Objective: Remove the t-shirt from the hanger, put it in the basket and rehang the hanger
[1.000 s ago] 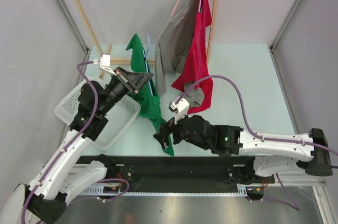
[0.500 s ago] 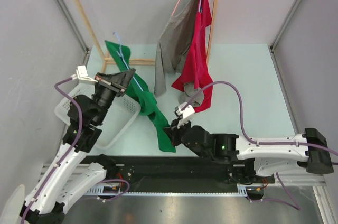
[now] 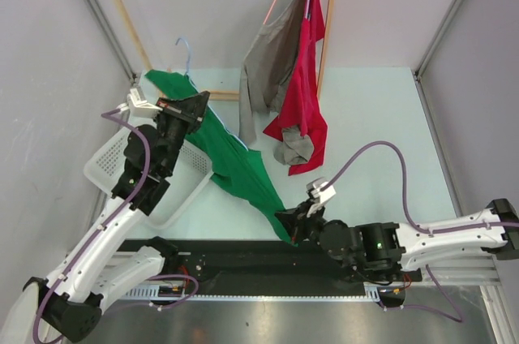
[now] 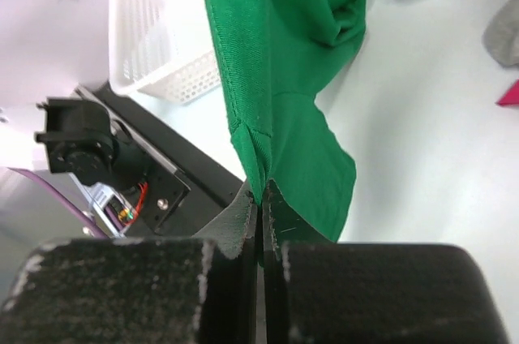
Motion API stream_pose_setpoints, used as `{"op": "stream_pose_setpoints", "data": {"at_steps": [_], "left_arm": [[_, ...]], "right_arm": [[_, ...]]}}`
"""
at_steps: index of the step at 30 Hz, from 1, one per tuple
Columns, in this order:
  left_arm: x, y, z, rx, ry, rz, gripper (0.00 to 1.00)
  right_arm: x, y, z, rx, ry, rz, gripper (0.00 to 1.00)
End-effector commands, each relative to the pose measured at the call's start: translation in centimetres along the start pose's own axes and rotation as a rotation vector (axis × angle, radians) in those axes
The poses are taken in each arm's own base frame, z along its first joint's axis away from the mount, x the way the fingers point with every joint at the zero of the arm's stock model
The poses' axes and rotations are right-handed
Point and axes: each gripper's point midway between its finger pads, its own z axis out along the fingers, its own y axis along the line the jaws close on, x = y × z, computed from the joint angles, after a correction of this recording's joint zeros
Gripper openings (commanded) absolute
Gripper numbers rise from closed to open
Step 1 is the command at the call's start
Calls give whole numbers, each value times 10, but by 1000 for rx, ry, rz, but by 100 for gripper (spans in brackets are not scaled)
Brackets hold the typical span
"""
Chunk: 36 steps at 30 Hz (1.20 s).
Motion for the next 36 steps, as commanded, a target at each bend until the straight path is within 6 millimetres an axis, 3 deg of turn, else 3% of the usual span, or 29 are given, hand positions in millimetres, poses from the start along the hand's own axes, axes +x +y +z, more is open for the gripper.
{"op": "stream_pose_setpoints", "data": {"at_steps": [1,3,7,12,14,15,23,26,27,29,36], "left_arm": [[-31,-31,1,81,-96,54,0],[-22,-29,-1,88,-58,1,0],[-11,-50,-4,178,13,-74,0],[8,-73,3,242,139,-139,0],[14,-81,0,272,185,-194,0],[18,-80,-1,274,203,-215,0],[24,-113,-22,396,330,-341,1],[32,-113,-27,394,377,-349,0],[35,-110,-28,386,392,-344,0],[41,-100,-33,359,405,-335,0],[56,-74,-41,290,408,-274,1]], "right_arm": [[-4,-32,-13,112,-40,57,0],[-2,-46,-18,143,-50,79,0],[0,-53,-17,140,-36,124,0],[4,-63,0,195,32,131,0],[-5,-58,7,202,56,148,0],[-3,-70,15,253,76,138,0],[-27,-83,42,289,119,212,1],[-33,-78,49,261,157,212,58],[-34,-78,48,269,168,213,85],[-34,-78,42,294,203,186,90],[-87,-19,8,145,151,89,91]]}}
